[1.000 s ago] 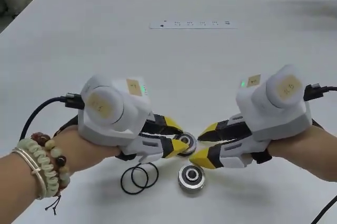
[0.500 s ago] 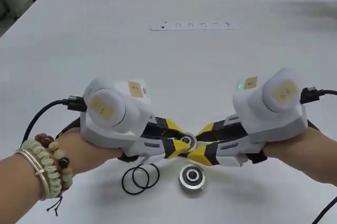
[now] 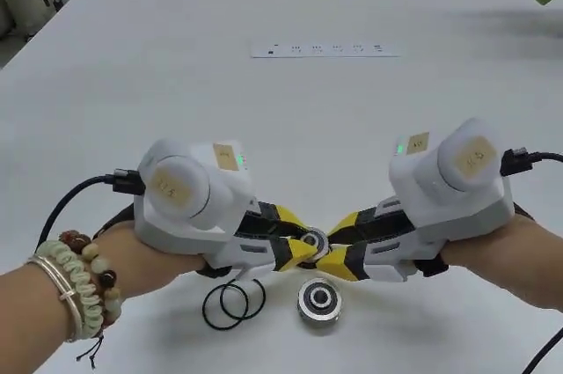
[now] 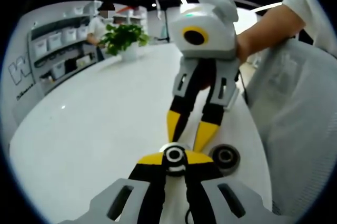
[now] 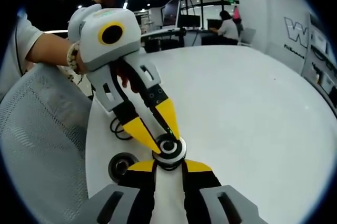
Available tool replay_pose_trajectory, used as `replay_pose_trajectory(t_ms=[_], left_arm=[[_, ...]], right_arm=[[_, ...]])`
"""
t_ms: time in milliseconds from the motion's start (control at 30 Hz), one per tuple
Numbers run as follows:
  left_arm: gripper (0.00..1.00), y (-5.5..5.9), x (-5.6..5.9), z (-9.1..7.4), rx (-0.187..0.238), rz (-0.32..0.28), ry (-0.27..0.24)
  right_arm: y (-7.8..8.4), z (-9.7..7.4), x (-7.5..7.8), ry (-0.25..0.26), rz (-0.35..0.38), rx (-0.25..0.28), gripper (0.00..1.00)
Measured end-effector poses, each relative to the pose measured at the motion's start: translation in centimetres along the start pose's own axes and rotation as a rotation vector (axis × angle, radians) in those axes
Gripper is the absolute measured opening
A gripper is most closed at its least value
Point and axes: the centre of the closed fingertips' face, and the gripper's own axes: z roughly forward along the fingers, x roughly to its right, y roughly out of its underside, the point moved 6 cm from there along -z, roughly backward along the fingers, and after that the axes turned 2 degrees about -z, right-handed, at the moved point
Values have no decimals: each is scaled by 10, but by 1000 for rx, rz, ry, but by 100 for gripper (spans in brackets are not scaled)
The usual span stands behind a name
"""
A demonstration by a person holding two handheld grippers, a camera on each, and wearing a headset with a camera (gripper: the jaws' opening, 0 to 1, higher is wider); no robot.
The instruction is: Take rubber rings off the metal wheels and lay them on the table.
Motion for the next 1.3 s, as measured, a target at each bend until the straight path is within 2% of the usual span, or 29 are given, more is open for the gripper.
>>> replay_pose_trajectory(t_ms=[133,667,733,767,800,833,967,1067,1300], left_arm=[[14,0,0,0,1,3,-3],[14,0,0,0,5,3,-7],[14,0,0,0,5,3,-8],[14,0,0,0,5,4,-8],[14,0,0,0,5,5,-8],[14,0,0,0,5,5,-8],[14,0,0,0,6,5,-8],[14,0,0,0,7,4,-11],[14,1,1,-1,7,7,-13]], right_arm=[[1,0,0,-9,24,4,15],[3,-2,-1,-10,13,-3,10],[3,-2,-1,-9,12,-6,8],[7,-4,3,20,-28,-39,1],[5,-3,0,1,-18,-7,1],[5,-3,0,3,2,-11,1],[4,-3,1,11,-14,-19,1],[3,-5,4,23,29,-24,0],[3,-8,6,9,191,-1,0]])
